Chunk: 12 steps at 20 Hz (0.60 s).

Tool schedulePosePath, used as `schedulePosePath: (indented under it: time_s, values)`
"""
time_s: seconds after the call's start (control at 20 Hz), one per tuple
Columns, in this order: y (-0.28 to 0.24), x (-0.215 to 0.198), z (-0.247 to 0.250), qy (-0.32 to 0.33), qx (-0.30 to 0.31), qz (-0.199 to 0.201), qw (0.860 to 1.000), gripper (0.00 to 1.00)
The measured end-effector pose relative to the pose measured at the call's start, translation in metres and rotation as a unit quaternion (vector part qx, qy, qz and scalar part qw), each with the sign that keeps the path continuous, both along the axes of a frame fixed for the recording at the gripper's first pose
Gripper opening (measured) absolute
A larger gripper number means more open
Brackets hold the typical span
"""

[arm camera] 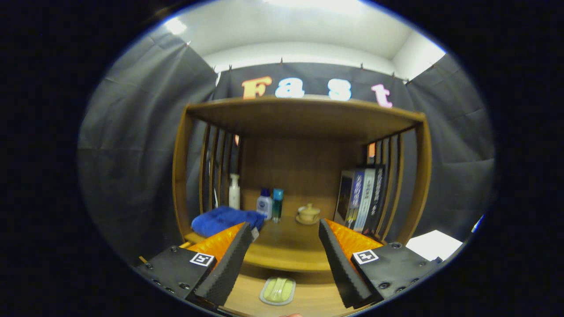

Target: Pull open the drawer, take out the items inside it, and place them on the countertop above the cabinet.

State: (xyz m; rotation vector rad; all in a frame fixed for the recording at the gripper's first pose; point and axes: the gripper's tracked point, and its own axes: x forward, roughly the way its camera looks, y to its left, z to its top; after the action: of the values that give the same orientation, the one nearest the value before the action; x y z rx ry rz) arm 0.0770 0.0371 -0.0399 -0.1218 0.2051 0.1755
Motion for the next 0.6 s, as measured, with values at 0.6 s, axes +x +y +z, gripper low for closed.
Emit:
schedulePosePath:
  time_s: [0.6]
  values:
    - [0.008, -0.005, -0.170, 0.318, 0.018, -0.021, 0.948, 0.97]
